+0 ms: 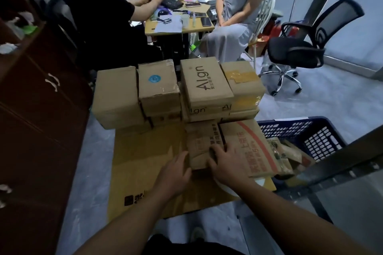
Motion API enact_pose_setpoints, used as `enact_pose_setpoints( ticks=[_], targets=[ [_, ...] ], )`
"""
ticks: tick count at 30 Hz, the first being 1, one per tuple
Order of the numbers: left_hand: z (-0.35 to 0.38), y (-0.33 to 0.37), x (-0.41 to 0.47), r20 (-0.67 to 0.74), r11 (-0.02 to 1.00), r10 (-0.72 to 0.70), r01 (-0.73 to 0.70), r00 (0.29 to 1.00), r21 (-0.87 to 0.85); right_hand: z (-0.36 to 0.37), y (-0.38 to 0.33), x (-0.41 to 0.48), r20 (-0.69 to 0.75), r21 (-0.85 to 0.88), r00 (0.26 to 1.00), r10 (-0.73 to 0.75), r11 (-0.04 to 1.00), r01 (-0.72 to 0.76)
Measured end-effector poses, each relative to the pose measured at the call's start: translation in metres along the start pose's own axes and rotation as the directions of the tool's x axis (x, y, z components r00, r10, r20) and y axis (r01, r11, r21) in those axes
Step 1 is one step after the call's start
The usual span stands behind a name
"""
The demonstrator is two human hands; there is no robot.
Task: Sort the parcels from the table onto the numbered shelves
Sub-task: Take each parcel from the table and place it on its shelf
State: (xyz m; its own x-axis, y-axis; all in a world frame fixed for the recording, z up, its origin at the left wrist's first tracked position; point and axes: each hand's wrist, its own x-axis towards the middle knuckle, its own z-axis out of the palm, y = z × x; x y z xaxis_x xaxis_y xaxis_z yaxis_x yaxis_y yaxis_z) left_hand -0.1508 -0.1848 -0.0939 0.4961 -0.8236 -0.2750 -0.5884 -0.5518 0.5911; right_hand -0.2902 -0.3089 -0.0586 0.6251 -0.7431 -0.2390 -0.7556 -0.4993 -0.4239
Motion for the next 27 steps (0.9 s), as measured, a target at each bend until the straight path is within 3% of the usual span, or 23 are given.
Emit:
enact_pose_setpoints(
  ticks=[4, 8, 16, 22, 27],
  targets=[
    [0.000, -0.007, -0.007, -0.004, 0.969, -0.048, 0.045, 0.999, -0.244, 0.006, 0.003, 0.007, 0.017, 0.114, 1.000, -0.025, 0.993, 0.023],
    [-0.005, -0.012, -0.015, -0.044, 0.923, -0.081, 0.058, 0.996, -0.379, 0.015, 0.002, 0.011, 0.035, 0.295, 0.999, 0.001, 0.956, -0.012],
    [-0.018, -0.042, -0.025, -0.089, 0.893, -0.191, 0.135, 0.978, -0.429, 0.035, -0.003, 0.014, 0.197, 0.440, 0.978, -0.068, 0.898, -0.026],
    [-0.015, -0.044, -0.019, -0.102, 0.905, -0.194, 0.137, 0.976, -0.404, 0.035, 0.008, 0.017, 0.191, 0.486, 0.975, -0.113, 0.874, 0.006],
    [-0.014, -0.043, -0.014, -0.098, 0.839, -0.268, 0.182, 0.958, -0.512, 0.040, 0.014, 0.017, 0.204, 0.565, 0.960, -0.192, 0.824, 0.044]
  ],
)
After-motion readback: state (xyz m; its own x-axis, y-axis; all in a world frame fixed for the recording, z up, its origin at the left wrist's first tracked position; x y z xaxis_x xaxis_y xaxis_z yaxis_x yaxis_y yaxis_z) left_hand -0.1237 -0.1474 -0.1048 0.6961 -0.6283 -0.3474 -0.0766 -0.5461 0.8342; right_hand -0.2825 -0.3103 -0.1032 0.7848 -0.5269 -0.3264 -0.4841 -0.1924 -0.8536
